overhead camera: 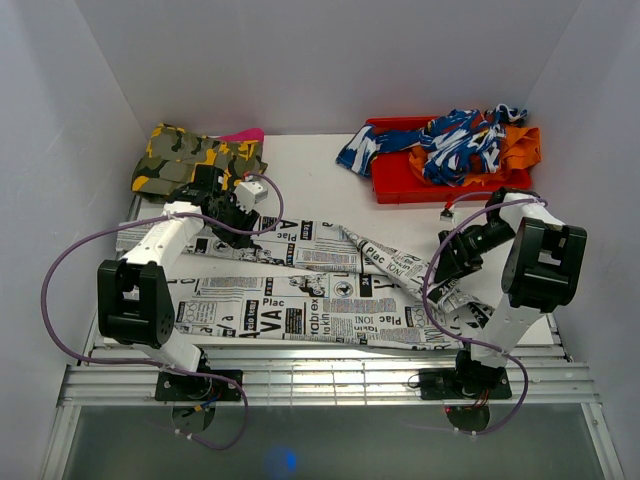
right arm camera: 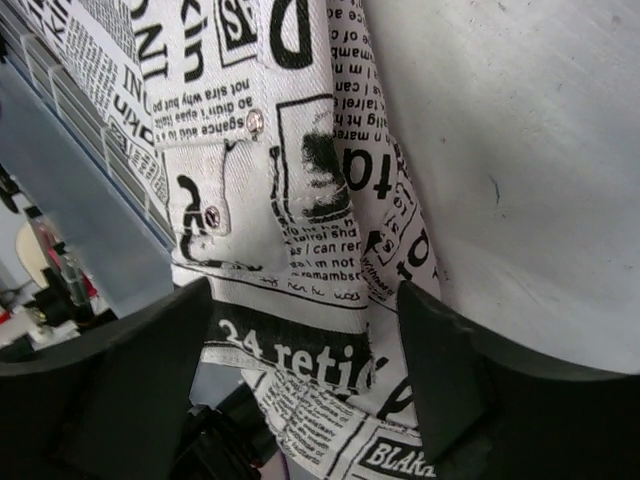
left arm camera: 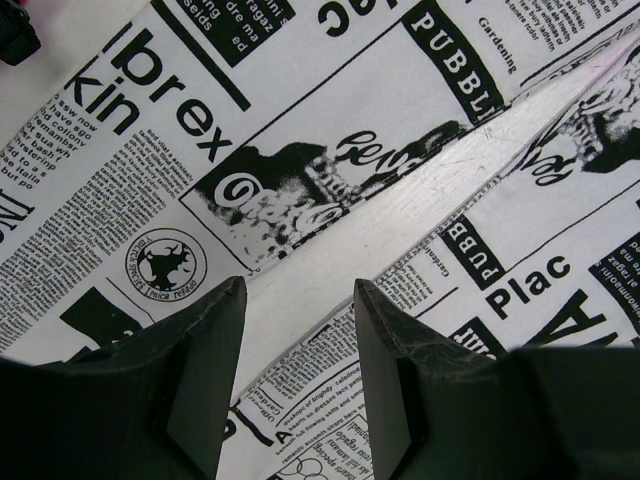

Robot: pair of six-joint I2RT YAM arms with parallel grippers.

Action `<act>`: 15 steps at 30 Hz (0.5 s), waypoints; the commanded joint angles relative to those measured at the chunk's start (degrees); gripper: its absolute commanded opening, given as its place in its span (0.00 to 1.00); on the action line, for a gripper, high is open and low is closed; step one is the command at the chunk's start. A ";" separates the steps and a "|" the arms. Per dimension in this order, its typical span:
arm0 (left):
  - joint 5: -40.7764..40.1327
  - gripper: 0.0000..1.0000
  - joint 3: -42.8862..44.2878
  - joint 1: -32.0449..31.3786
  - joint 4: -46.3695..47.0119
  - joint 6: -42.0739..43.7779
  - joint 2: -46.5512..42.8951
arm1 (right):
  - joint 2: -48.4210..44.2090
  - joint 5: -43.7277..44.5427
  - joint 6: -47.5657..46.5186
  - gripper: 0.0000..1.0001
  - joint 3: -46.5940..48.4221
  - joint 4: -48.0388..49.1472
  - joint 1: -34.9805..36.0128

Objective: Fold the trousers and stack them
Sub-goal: Flatten the trousers out

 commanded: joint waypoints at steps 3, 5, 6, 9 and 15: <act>0.84 0.58 -0.15 0.14 1.38 -0.57 -1.64 | -0.97 -0.10 -0.75 0.60 0.62 -2.86 -1.13; 0.75 0.58 -0.41 0.14 1.47 -0.57 -1.64 | -1.15 -0.98 -1.36 0.42 2.46 -3.92 -1.22; 0.75 0.58 -0.50 0.14 1.55 -0.57 -1.64 | -1.32 -1.07 -1.45 0.32 3.34 -4.36 -1.31; 0.49 0.58 -0.77 0.14 1.64 -0.66 -1.56 | -1.76 0.50 -1.19 0.13 8.25 -4.36 -1.31; -0.30 0.57 -0.95 0.23 1.73 -1.01 -0.94 | 0.25 5.51 -2.07 0.08 23.02 -4.27 -1.31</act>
